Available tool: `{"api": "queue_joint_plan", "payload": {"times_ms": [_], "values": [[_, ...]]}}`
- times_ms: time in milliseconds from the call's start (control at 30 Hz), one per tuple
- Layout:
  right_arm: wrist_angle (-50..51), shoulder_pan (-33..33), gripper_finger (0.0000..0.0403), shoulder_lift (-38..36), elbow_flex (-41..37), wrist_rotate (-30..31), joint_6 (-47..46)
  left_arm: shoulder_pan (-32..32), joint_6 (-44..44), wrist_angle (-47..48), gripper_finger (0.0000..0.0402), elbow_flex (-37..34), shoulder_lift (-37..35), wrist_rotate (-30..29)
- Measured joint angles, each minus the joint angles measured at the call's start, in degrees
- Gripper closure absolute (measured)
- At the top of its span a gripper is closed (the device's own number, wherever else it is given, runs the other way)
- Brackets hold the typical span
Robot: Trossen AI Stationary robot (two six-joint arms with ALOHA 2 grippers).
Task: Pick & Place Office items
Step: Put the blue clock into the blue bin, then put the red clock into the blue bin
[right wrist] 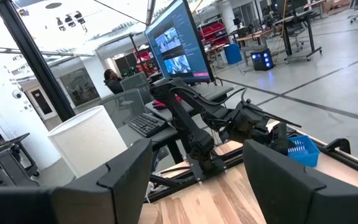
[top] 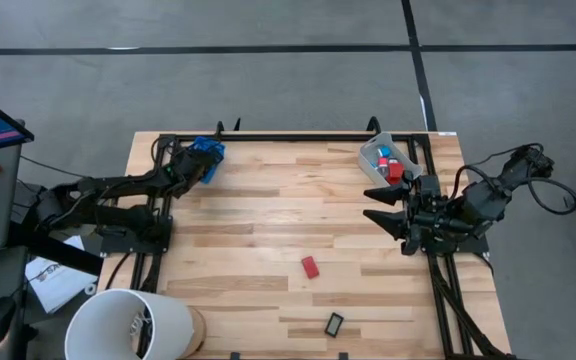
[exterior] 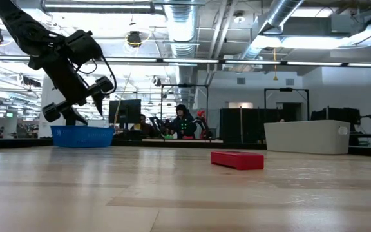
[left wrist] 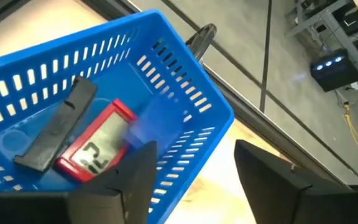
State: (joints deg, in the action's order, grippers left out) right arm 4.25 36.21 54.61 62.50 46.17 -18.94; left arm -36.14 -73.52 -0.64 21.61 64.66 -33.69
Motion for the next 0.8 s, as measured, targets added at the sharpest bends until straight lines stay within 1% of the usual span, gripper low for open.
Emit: {"api": "queue_joint_plan", "payload": {"times_ms": [233, 300, 367, 467, 567, 633, 700, 800], "values": [[-0.1, 0.0, 0.0158, 0.0, 0.0, 0.0, -0.1, 0.1, 0.0, -0.7, 0.0142, 0.0, 0.0, -0.2], [-0.2, 0.0, 0.0158, 0.0, 0.0, 0.0, -0.1, 0.3, 0.8, -1.7, 0.0134, 0.0, 0.0, 1.7], [-0.2, 0.0, 0.0158, 0.0, 0.0, 0.0, -0.1, 0.9, 4.3, -4.0, 0.013, 0.0, 0.0, 5.4], [-0.2, 0.0, 0.0158, 0.0, 0.0, 0.0, -0.1, 3.5, 14.0, -10.0, 0.0129, 0.0, 0.0, 14.0], [-0.2, 0.0, 0.0158, 0.0, 0.0, 0.0, -0.1, 8.7, 22.8, -14.8, 0.0128, 0.0, 0.0, 22.3], [-0.2, 0.0, 0.0158, 0.0, 0.0, 0.0, -0.1, 13.8, 29.0, -17.2, 0.0128, 0.0, 0.0, 26.3], [-0.2, 0.0, 0.0158, 0.0, 0.0, 0.0, -0.1, 20.0, 37.6, -18.1, 0.0128, 0.0, 0.0, 29.6], [-0.3, 0.0, 0.0158, 0.0, 0.0, 0.1, -0.1, 30.2, 52.3, -16.6, 0.0128, 0.0, 0.0, 31.0]]}}
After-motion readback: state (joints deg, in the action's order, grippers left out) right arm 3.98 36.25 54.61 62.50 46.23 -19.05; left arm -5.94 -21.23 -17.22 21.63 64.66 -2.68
